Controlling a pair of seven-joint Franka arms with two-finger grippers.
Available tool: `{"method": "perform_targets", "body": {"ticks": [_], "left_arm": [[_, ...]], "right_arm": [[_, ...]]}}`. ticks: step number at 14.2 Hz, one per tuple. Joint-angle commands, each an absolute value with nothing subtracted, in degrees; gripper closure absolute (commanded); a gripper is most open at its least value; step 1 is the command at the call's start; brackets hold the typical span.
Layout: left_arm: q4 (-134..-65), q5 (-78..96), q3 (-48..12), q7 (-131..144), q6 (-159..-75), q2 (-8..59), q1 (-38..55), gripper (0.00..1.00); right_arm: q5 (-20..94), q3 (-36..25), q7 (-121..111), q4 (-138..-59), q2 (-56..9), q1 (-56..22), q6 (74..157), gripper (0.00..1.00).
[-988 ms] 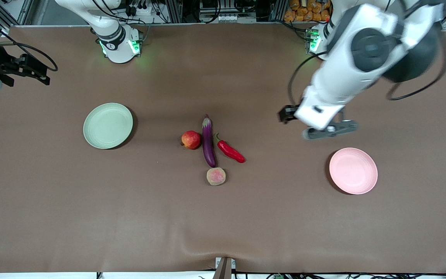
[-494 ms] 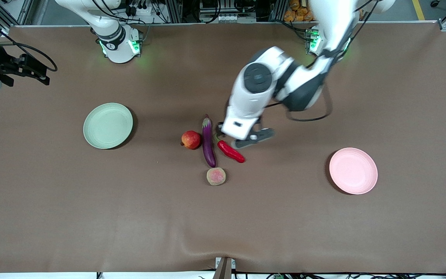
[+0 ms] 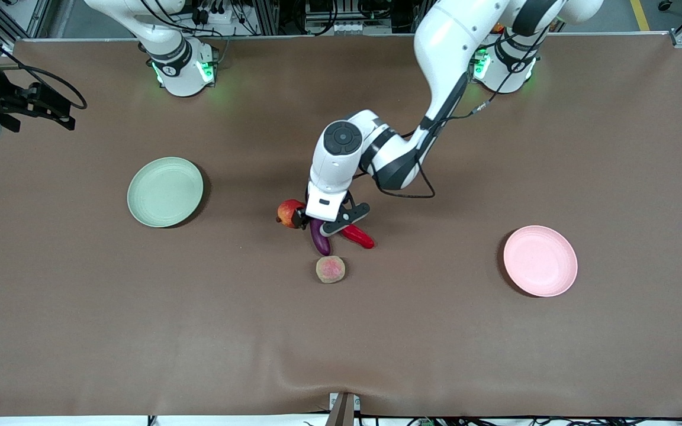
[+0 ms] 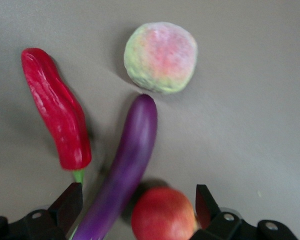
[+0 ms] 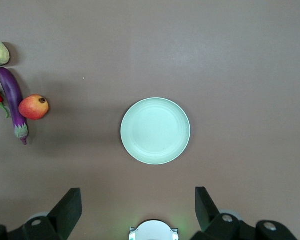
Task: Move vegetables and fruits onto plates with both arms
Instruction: 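Lower the left gripper and grasp the purple eggplant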
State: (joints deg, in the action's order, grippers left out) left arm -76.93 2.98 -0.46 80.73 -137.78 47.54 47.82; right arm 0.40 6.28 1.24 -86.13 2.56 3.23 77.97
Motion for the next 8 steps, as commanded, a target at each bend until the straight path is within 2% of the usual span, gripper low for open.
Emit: {"method": "perform_targets", "body": {"ticks": [1, 4, 8], "left_arm": [[-74.8, 2.9, 3.9, 85.9, -138.4, 49.9, 51.8, 0.0], [-74.7, 2.8, 4.3, 90.9, -138.5, 51.8, 52.9, 0.0], [-74.6, 2.9, 8.3, 96.1, -142.5, 54.9, 56.2, 0.0]], "right_arm": [[1.2, 7.3, 0.9, -85.1, 2.2, 4.7, 77.2, 0.0], [1.2, 7.3, 0.9, -85.1, 2.2, 4.7, 77.3, 0.0], [1.2, 7.3, 1.0, -85.1, 2.2, 4.7, 77.3, 0.0]]}}
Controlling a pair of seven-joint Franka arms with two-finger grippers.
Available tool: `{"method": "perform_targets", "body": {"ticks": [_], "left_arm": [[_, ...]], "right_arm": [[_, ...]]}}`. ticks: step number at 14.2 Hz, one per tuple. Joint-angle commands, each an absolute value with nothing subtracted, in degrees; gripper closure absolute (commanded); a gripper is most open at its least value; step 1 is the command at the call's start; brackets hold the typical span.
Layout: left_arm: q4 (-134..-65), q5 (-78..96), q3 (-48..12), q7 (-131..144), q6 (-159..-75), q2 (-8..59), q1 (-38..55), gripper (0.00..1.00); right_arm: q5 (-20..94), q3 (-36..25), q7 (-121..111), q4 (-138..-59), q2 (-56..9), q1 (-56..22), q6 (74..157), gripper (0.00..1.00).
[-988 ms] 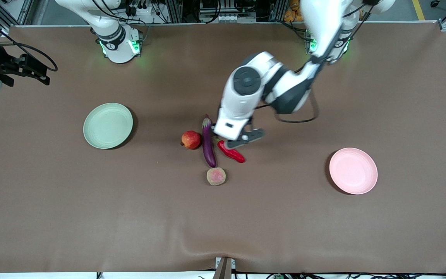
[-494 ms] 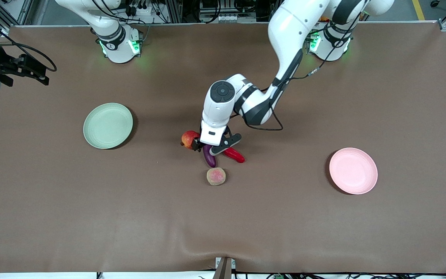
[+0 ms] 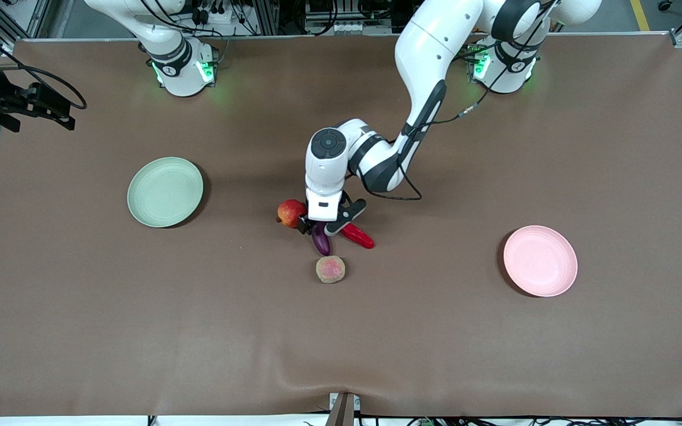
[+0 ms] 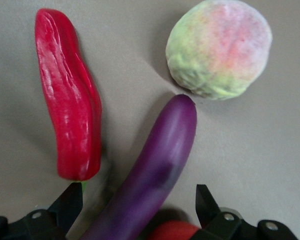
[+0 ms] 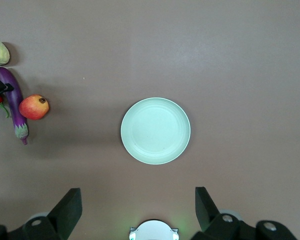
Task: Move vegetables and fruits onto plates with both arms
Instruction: 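Lower the left gripper and grasp the purple eggplant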
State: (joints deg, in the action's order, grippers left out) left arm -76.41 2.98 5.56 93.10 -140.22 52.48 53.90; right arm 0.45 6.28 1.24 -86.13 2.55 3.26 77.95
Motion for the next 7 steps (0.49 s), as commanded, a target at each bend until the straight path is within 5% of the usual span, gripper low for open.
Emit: {"method": "perform_targets", "body": {"ticks": [1, 3, 4, 5, 7], "left_arm": [[-74.6, 2.9, 8.5, 96.5, -143.0, 55.3, 56.5, 0.0], [-74.7, 2.9, 8.5, 96.6, -143.0, 55.5, 56.6, 0.0], [-74.7, 2.9, 8.4, 96.6, -143.0, 55.5, 56.7, 0.52], [-74.7, 2.9, 8.5, 96.6, -143.0, 55.7, 56.7, 0.87], [-74.7, 2.9, 8.4, 96.6, -143.0, 56.0, 56.9, 0.96]], "right_arm": [[1.2, 7.3, 0.9, -85.1, 2.2, 4.7, 77.3, 0.0], [1.2, 7.3, 0.9, -85.1, 2.1, 4.7, 77.3, 0.0], [1.2, 7.3, 0.9, -85.1, 2.1, 4.7, 77.3, 0.0], [1.2, 7.3, 0.9, -85.1, 2.1, 4.7, 77.3, 0.0], [1.2, 7.3, 0.7, -85.1, 2.0, 4.7, 77.3, 0.0]]}}
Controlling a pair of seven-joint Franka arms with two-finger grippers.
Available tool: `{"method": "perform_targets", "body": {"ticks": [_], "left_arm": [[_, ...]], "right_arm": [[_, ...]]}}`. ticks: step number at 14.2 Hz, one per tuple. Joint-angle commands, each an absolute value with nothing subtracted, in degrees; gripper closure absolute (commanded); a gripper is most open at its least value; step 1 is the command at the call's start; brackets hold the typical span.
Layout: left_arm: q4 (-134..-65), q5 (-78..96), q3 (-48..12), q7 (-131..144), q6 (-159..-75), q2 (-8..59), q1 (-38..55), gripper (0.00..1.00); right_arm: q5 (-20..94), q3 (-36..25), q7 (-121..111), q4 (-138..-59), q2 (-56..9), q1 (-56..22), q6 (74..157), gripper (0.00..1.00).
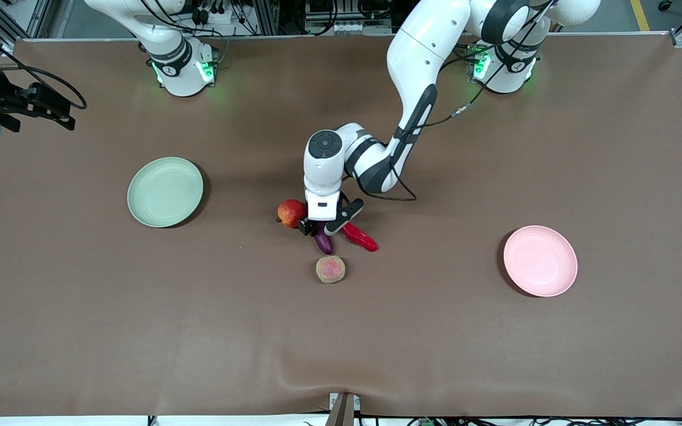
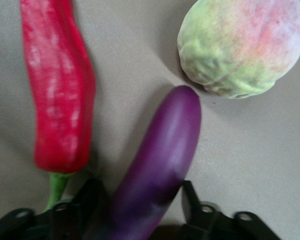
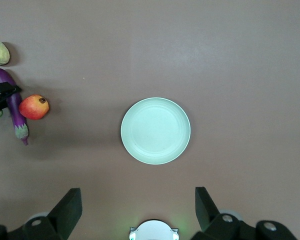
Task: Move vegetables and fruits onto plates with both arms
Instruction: 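Lower the left gripper and grasp the purple eggplant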
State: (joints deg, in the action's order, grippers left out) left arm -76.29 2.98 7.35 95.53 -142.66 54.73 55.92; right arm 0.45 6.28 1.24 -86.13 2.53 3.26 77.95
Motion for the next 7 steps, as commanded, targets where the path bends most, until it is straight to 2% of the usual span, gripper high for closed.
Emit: {"method": "perform_targets", "body": {"ticks": [1, 4, 7], "left_arm": [[-74.7, 2.9, 8.4, 96.6, -143.0, 56.0, 56.9, 1.0], [-74.8, 1.8, 9.1, 96.2, -142.5, 54.0, 56.9, 1.0], [-74.9, 0.4, 9.8, 95.5, -139.9, 47.2, 56.3, 1.0]], "right_arm": [[1.1, 7.3, 0.5, -85.1, 1.9, 4.9, 77.3, 0.0], [0.3, 7.4, 0.4, -85.0, -2.9, 4.1, 77.5, 0.0], [0.4, 7.6, 0.4, -85.3, -4.5, 3.7, 77.1, 0.0]]}}
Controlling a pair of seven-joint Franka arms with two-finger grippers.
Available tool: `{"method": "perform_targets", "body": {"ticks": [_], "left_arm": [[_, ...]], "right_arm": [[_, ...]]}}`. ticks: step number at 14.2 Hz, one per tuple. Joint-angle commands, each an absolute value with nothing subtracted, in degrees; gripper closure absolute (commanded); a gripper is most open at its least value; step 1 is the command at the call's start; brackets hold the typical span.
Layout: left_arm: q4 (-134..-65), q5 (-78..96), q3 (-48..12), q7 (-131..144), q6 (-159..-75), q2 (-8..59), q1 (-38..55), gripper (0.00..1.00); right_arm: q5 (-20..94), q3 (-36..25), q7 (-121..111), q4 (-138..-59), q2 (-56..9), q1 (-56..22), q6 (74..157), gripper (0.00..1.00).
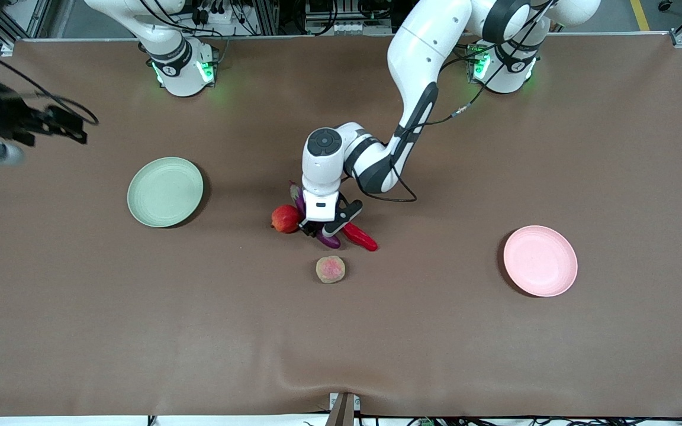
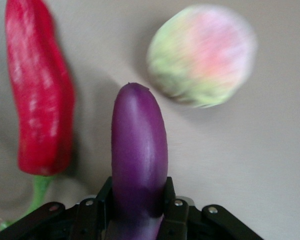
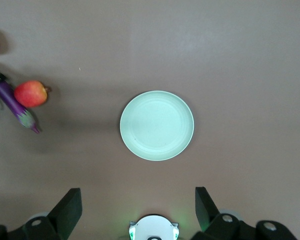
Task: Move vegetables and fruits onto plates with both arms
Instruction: 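Lower the left gripper and grasp the purple eggplant, then carry the eggplant to the pink plate while the right gripper reaches the apple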
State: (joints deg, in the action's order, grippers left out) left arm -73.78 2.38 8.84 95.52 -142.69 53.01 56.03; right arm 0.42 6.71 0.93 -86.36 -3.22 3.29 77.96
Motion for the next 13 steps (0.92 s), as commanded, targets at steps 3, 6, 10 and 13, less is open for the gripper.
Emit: {"method": "perform_targets", "body": {"ticks": [3, 6, 10, 13], "left_arm": [[-75.3, -0.7, 9.8, 93.3, -131.4, 40.5, 55.5, 1.0], [-75.4, -0.8, 9.5, 87.4, -122.5, 34.7, 51.3, 1.0], [-75.5, -0.8, 9.6, 70.4, -114.4, 31.6, 40.8, 1.0], [-77.1, -2.1, 9.7, 57.6, -114.3, 32.5, 33.7, 1.0]], "right_arm": [[1.3, 7.6, 1.3, -85.5, -5.7, 2.1, 77.2, 0.0], [3.3, 7.6, 8.7, -85.6, -9.0, -2.8, 77.8, 0.0], [9.4, 7.6, 25.5, -87.1, -14.3, -8.0, 82.2, 0.0], [9.5, 7.6, 36.3, -87.8, -21.0, -13.3, 92.2, 0.0]]}}
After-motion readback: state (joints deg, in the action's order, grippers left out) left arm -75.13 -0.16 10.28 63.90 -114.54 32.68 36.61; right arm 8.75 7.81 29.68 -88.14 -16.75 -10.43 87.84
